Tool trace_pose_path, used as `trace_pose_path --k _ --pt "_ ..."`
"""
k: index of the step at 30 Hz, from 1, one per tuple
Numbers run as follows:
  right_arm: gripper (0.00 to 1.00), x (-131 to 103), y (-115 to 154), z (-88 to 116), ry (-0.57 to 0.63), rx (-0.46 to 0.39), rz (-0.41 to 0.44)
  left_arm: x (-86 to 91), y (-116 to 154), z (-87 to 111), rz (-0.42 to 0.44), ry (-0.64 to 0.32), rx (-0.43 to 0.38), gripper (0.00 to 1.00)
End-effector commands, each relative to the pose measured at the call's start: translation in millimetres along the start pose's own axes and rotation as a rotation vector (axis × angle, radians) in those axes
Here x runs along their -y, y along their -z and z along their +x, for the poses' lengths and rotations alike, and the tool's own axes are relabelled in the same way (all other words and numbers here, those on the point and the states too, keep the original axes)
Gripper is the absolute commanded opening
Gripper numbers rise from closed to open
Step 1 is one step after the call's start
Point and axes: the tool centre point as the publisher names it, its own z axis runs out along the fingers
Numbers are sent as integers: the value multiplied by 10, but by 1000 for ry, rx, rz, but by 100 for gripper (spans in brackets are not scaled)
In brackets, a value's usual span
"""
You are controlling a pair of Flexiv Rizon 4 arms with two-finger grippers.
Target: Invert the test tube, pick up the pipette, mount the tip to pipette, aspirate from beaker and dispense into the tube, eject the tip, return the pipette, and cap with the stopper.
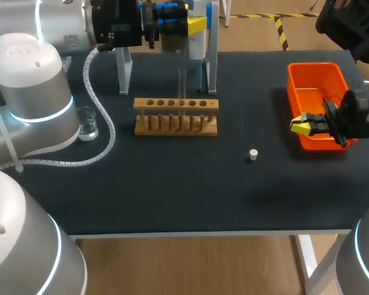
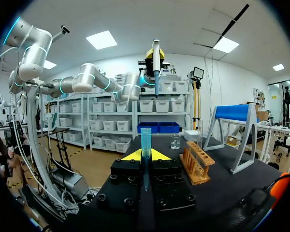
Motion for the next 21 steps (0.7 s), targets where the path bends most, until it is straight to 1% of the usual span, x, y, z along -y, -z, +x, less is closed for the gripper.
trace_pose_path --k 1,15,21 --pt "0 -2 5 7 0 1 1 6 -38 14 -27 7 -11 0" --pt "0 -2 5 7 0 1 1 55 -31 73 -48 -5 4 0" --pt "0 -2 5 7 0 1 1 29 -22 83 -50 -9 6 0"
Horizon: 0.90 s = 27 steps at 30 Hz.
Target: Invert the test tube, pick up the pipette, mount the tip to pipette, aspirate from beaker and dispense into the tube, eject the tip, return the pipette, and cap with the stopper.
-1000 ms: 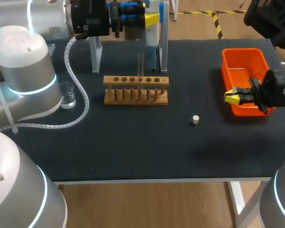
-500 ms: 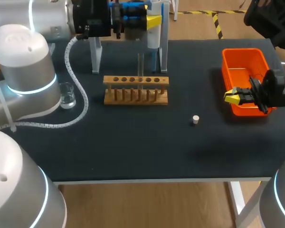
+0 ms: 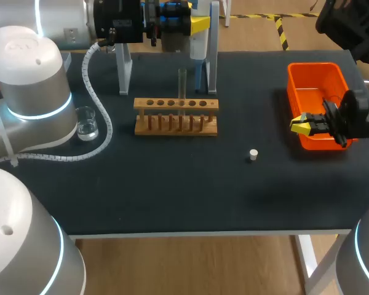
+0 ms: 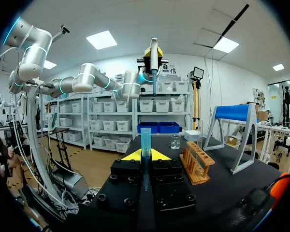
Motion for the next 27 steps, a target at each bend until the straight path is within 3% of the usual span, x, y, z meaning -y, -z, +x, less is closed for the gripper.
trace_pose_path --k 1,27 --pt "0 -2 5 7 0 1 1 -23 9 18 2 0 4 0" --pt "0 -2 5 7 0 1 1 -48 28 32 -11 -39 4 0"
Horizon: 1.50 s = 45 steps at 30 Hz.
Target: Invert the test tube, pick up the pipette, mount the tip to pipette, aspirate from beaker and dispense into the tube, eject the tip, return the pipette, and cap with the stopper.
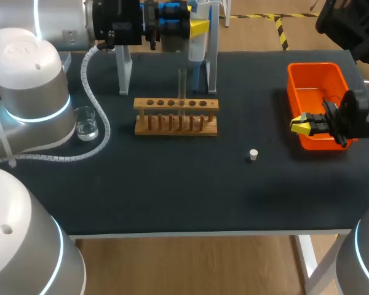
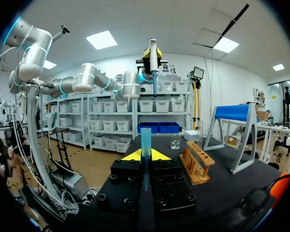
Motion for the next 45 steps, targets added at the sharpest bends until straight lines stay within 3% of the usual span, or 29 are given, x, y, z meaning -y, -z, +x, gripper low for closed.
trace_pose_path --k 1,45 --pt "0 -2 5 7 0 1 1 -13 10 8 7 2 0 0" --pt "0 -10 -77 -1 8 3 7 -14 12 9 9 5 0 0"
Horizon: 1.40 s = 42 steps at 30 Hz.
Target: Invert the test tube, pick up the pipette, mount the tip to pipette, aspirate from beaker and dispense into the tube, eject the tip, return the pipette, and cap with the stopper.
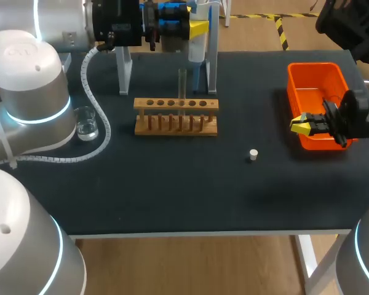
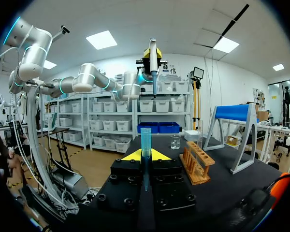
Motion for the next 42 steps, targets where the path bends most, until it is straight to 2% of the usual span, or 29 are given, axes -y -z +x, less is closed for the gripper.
trace_pose_path --k 1,10,22,32,42 --pt "0 -14 -122 -4 7 4 8 -2 8 3 3 -1 0 0" --pt "0 -39 -570 22 20 -13 26 -2 8 3 3 -1 0 0" --pt "0 -111 -1032 43 7 -32 -10 -2 8 3 3 -1 0 0" --pt "0 -236 -1344 5 8 -45 -45 -2 8 3 3 -1 0 0" --pt "0 -264 -1585 -87 7 -56 -38 -2 8 3 3 -1 0 0"
